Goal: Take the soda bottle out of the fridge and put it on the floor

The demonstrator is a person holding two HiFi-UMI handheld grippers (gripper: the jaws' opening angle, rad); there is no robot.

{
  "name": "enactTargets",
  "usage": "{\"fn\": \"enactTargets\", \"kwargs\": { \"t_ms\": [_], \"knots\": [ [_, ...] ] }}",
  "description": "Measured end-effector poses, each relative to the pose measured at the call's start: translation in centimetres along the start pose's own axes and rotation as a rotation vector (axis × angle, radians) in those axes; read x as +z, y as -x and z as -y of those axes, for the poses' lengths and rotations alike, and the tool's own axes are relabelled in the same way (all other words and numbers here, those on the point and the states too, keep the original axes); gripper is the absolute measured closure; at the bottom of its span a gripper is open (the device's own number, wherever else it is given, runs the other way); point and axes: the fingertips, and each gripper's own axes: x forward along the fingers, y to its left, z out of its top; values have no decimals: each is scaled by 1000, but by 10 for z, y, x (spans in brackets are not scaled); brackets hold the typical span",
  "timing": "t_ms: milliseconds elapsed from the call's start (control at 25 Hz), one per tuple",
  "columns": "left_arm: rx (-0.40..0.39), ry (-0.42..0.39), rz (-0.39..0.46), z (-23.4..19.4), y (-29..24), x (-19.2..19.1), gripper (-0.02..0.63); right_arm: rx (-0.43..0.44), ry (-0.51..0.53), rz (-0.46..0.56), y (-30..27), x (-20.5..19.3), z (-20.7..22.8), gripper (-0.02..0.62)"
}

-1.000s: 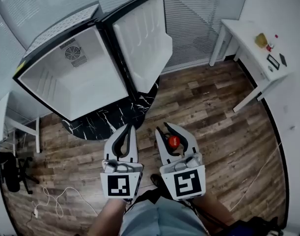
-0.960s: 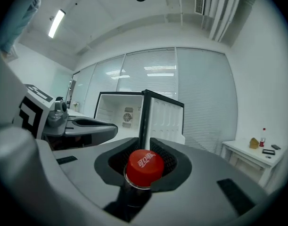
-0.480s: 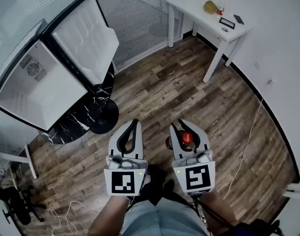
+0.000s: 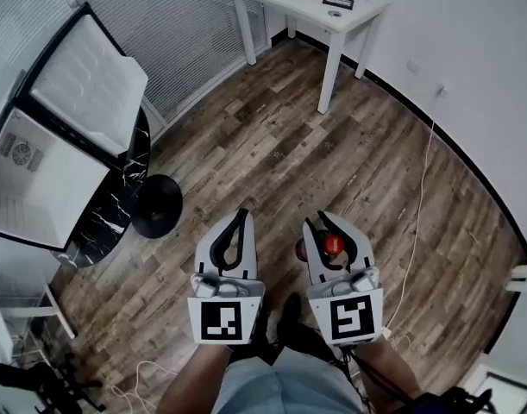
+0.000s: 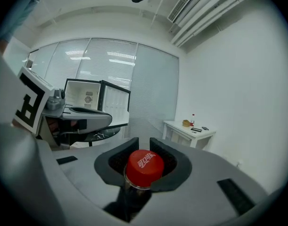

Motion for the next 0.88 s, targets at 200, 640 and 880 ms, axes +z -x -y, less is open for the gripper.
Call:
{"fn": "enactTargets", "kwargs": {
  "t_ms": [200,640,880],
  "knots": [
    [-67,3,-42,26,-10,-27,589,-66,-36,-43,16,-36,16,509],
    [-206,-7,-122,61,-35,-114,591,-182,-113,-103,17,-129,29,511],
    [-251,-12,-148,76,-43,-164,591,-195,-136,-131,15,-178,22,512]
  ]
}}
